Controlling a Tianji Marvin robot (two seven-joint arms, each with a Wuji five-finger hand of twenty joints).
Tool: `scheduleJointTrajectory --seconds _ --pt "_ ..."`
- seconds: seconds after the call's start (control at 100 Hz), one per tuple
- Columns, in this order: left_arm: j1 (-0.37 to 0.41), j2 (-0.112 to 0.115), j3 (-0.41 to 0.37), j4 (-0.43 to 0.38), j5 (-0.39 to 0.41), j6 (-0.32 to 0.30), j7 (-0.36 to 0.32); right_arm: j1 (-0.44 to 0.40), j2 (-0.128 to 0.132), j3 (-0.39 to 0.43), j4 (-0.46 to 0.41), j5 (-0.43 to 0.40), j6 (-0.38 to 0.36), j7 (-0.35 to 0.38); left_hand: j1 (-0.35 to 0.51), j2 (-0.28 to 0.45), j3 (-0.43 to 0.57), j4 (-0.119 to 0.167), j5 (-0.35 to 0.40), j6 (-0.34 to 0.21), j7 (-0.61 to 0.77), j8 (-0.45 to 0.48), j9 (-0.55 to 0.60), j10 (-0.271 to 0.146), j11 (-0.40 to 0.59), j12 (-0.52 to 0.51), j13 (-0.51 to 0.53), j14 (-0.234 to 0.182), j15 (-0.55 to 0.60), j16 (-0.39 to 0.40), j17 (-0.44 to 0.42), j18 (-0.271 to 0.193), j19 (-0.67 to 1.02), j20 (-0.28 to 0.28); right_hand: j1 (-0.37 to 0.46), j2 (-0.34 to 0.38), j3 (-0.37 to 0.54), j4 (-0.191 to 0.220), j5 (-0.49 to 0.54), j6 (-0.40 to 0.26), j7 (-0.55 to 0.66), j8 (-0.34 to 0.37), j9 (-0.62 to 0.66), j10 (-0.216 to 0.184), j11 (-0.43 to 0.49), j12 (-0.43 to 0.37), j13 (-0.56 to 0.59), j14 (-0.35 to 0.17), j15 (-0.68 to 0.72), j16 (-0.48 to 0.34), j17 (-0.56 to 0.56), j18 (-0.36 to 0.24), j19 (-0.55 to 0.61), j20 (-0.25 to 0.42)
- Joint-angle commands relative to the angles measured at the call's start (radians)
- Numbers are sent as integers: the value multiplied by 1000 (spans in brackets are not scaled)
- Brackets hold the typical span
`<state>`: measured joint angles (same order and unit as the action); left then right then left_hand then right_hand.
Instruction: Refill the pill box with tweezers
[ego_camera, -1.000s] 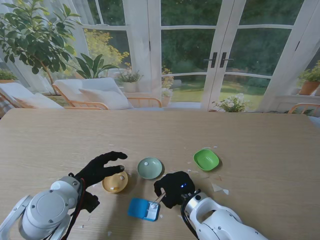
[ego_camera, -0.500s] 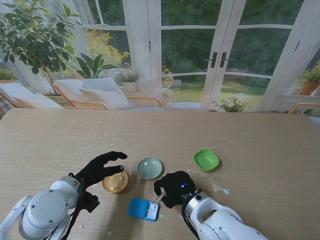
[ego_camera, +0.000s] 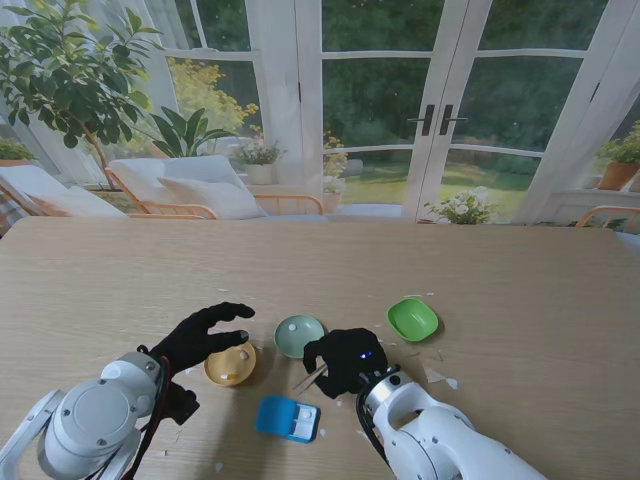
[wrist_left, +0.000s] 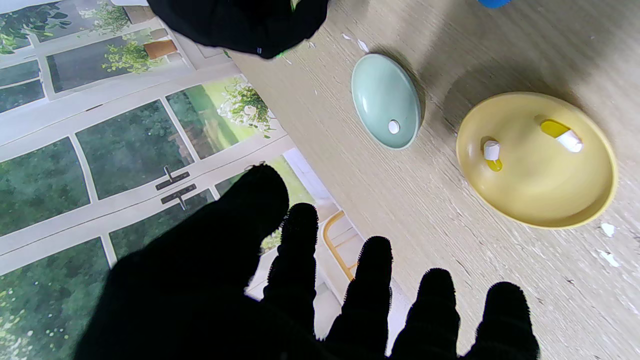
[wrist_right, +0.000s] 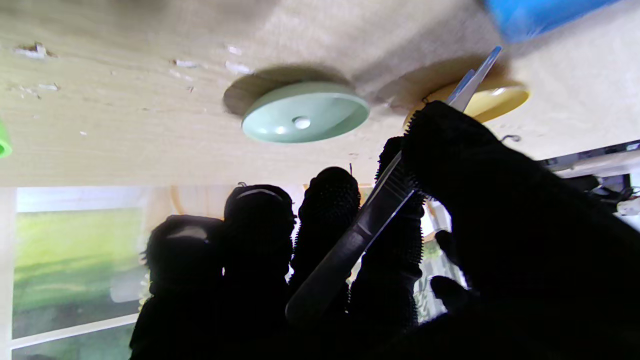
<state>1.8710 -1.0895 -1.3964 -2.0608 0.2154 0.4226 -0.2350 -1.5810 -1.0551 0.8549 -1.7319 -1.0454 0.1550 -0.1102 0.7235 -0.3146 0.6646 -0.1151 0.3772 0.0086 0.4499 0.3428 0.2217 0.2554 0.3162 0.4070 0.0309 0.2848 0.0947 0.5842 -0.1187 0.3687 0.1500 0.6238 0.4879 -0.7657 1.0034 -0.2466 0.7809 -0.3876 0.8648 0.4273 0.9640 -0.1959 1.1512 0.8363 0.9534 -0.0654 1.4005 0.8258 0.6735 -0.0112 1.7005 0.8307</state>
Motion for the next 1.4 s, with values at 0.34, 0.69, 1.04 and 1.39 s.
scheduleJointTrajectory --seconds 0.34,0.69,1.04,1.39 --pt "-3 0 4 -2 1 8 -15 272 -78 -145 218 113 125 -82 10 6 -11 28 -35 -45 18 -11 -7 -43 5 -2 -25 -24 -14 -5 6 -31 -21 -9 3 -15 11 20 17 -29 33 12 1 -22 17 11 -1 0 8 15 -8 -18 42 19" --pt "-6 -1 1 0 -3 12 -14 411 -131 -253 390 207 148 -140 10 5 -12 28 -36 -43 18 -11 -8 -43 5 -2 -25 -23 -15 -6 6 -32 -22 -10 4 -21 15 16 21 -30 35 12 2 -24 18 11 -1 1 7 14 -7 -18 43 21" --pt "-5 -2 -5 1 -9 13 -13 487 -168 -337 508 230 178 -181 10 5 -12 28 -35 -43 18 -11 -7 -45 6 -1 -24 -25 -15 -7 6 -30 -22 -10 2 -26 15 13 19 -30 34 12 3 -26 19 11 -1 2 7 13 -8 -19 44 22" --pt "-8 -2 -7 5 -9 13 -14 512 -184 -362 549 240 190 -197 11 8 -14 28 -36 -43 18 -11 -8 -44 5 -2 -25 -25 -14 -6 6 -32 -22 -11 -2 -25 16 11 7 -27 30 11 -3 -25 18 11 -4 2 6 12 -8 -20 45 22"
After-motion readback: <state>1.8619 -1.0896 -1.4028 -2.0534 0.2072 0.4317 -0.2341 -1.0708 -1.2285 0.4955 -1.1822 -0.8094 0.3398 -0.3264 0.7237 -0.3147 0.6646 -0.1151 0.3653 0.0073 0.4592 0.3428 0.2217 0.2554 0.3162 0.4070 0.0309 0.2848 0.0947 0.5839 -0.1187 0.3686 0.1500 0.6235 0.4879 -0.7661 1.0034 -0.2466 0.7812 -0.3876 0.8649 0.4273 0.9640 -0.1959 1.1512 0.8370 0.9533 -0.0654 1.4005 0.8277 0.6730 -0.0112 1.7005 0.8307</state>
